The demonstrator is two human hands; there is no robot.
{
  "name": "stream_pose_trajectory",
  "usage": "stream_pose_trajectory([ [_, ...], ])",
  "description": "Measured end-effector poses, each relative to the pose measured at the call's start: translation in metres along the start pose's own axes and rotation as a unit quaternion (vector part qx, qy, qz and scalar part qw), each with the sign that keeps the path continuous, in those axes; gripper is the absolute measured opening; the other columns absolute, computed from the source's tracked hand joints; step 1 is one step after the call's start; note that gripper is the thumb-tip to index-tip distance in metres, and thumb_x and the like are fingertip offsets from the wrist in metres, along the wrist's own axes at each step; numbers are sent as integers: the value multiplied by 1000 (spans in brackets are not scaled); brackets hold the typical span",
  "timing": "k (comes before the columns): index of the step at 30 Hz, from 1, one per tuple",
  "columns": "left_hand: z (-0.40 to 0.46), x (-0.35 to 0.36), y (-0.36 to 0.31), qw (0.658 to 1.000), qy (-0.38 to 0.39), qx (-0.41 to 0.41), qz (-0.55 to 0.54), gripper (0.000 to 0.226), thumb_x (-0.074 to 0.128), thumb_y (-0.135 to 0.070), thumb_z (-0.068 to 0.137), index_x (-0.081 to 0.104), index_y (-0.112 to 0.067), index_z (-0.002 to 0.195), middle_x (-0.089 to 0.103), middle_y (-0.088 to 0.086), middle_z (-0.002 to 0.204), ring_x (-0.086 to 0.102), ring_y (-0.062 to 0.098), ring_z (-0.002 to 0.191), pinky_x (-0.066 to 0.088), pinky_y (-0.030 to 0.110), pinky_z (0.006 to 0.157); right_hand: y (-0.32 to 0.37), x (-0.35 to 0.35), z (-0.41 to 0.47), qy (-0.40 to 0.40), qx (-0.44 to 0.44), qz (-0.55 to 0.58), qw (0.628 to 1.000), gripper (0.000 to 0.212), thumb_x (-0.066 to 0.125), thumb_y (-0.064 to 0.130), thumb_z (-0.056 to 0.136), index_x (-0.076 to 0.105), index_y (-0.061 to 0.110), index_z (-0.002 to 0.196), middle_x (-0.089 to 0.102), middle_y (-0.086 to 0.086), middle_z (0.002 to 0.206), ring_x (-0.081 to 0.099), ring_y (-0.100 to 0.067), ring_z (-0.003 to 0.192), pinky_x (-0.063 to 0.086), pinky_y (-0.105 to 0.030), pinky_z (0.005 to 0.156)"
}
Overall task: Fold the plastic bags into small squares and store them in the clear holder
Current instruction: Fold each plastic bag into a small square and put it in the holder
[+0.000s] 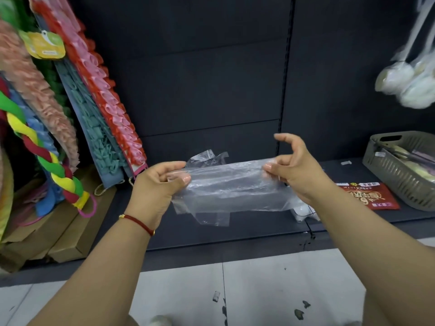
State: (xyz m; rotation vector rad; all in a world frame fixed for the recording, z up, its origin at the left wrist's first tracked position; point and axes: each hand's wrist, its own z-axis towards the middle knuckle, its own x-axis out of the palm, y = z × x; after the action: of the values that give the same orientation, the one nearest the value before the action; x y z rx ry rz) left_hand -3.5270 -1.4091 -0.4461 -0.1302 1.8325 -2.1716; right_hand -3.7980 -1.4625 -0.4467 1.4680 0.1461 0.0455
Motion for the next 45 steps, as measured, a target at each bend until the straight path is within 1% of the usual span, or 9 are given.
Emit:
stream_pose_trajectory([
  [7, 3, -10, 1, 997, -27, 5, 72, 23, 75, -7, 82, 72, -23, 98, 75, 3, 94, 70, 15, 89, 55, 27, 84, 0, -3, -1, 7, -24, -67, 997, 30, 75, 4, 82, 70, 26, 102, 62, 7, 81, 62, -3, 74, 48, -16, 77],
  [14, 5, -9, 2, 980, -57, 47, 186, 11, 78, -12, 81, 69, -18, 77, 66, 0, 76, 59, 10, 66, 48, 22, 64, 1, 3, 0, -40, -41, -174, 983, 15, 78, 8, 80, 70, 21, 79, 65, 0, 74, 58, -10, 64, 54, -26, 66],
  [20, 6, -13, -4, 991, -8, 58, 118, 18, 68, -10, 89, 62, -18, 74, 64, -2, 103, 60, 1, 85, 45, 16, 72, 4, 0, 1, -12, -51, -176, 983, 14, 74, 10, 83, 67, 17, 73, 64, 6, 100, 62, -15, 83, 52, -30, 76],
  [24, 0, -4, -6, 995, 3, 86, 42, 24, 56, -8, 97, 53, -23, 79, 61, -9, 77, 55, 5, 69, 46, 19, 65, 7, 5, -4, -2, -33, -120, 992, 18, 52, 21, 98, 52, 20, 80, 61, 20, 73, 47, -9, 69, 39, -25, 65],
  [28, -8, 12, -6, 976, -52, 170, 123, 20, 51, -14, 99, 46, -26, 84, 48, -7, 67, 43, 1, 53, 39, 14, 53, 8, 16, -11, -55, -90, -202, 974, 11, 39, 25, 103, 42, 18, 94, 59, 7, 81, 49, -10, 73, 40, -27, 65],
  [37, -3, 10, -6, 978, -114, 144, 100, 36, 55, -19, 98, 43, -33, 130, 43, 0, 50, 40, 8, 43, 39, 19, 46, 9, 13, -11, -92, -131, -162, 974, 18, 56, 23, 97, 40, 31, 104, 53, -12, 65, 44, -6, 48, 38, -13, 45],
  [40, 0, 7, -4, 981, -126, 107, 106, 47, 56, -24, 98, 38, -36, 140, 42, 11, 55, 40, 17, 49, 43, 31, 55, 9, 11, -13, -41, -126, -119, 984, 50, 62, 27, 93, 29, 44, 127, 43, -12, 60, 41, -9, 46, 38, -12, 46],
  [43, 3, 5, -4, 982, -142, 71, 106, 51, 56, -28, 98, 36, -39, 143, 42, 2, 57, 36, 14, 45, 41, 32, 51, 7, 8, -12, 64, -89, -73, 991, 59, 71, 16, 88, 40, 57, 118, 43, -13, 68, 39, -18, 51, 39, -21, 43],
  [45, 6, 2, -3, 984, -144, 47, 95, 54, 57, -32, 97, 35, -43, 144, 61, 2, 92, 54, 13, 64, 51, 35, 66, 5, 7, -12, 99, -71, -41, 992, 44, 73, 6, 85, 58, 40, 109, 50, -10, 67, 43, -17, 50, 40, -25, 43],
])
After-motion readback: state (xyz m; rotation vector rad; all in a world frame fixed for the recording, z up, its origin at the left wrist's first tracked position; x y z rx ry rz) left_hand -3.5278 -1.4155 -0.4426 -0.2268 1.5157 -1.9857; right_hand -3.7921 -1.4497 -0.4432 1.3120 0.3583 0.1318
